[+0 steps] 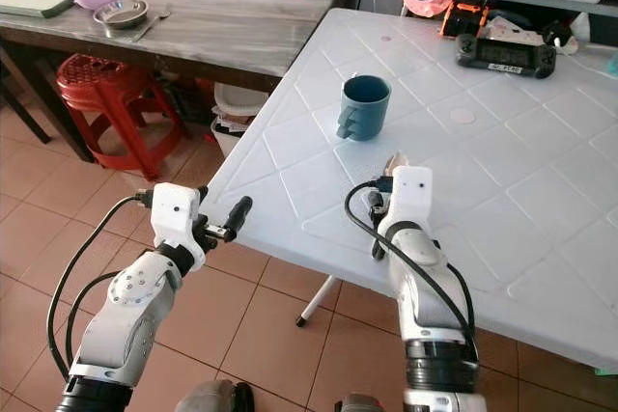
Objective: Setting the table
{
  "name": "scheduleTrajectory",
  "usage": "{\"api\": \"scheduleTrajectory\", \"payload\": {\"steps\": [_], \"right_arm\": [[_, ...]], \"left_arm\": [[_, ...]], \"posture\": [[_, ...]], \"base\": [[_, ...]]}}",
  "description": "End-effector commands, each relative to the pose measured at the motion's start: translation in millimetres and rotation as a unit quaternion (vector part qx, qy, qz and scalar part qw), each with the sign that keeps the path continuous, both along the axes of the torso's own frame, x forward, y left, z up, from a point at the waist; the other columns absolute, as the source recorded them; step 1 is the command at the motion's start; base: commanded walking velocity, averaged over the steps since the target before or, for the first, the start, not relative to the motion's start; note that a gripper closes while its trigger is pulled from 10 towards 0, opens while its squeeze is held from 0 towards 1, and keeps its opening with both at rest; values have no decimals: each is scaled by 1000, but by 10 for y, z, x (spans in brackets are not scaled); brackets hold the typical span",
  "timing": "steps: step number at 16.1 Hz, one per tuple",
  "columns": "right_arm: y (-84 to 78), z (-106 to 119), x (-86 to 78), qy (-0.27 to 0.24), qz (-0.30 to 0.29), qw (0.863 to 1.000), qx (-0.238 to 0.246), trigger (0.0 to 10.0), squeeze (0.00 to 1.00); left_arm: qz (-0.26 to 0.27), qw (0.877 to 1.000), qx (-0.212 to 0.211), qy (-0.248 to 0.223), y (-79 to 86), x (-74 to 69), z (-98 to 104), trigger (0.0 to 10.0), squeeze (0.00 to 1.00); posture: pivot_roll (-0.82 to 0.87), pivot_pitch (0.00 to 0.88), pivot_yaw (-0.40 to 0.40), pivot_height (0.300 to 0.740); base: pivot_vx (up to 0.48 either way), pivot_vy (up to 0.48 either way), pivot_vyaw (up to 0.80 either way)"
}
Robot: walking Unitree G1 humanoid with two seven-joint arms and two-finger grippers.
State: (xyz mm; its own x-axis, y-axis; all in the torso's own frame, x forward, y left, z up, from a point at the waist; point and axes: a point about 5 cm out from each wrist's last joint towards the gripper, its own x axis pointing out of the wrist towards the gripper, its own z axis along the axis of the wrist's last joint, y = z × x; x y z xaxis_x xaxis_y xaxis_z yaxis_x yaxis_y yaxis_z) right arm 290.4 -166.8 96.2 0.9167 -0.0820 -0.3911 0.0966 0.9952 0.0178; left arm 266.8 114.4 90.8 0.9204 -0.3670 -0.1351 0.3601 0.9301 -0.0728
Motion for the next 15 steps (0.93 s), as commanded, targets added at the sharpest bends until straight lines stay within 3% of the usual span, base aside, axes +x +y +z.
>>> {"api": "scheduleTrajectory", "payload": {"steps": [1,12,15], "right_arm": [[-32,-289,-140,78,-16,997,14,78,0],[-71,-398,-232,120,-66,987,89,0,0],[-66,-369,-225,108,-88,983,118,0,0]], "left_arm": [[-7,1000,8,7,10,-2,-25,10000,0],[-7,1000,8,12,3,8,-24,10000,0],[-7,1000,7,14,0,9,-31,10000,0]], "posture": [[12,44,59,740],[7,51,60,740],[4,54,58,740]], "base": [[0,0,0],[0,0,0],[0,0,0]]}}
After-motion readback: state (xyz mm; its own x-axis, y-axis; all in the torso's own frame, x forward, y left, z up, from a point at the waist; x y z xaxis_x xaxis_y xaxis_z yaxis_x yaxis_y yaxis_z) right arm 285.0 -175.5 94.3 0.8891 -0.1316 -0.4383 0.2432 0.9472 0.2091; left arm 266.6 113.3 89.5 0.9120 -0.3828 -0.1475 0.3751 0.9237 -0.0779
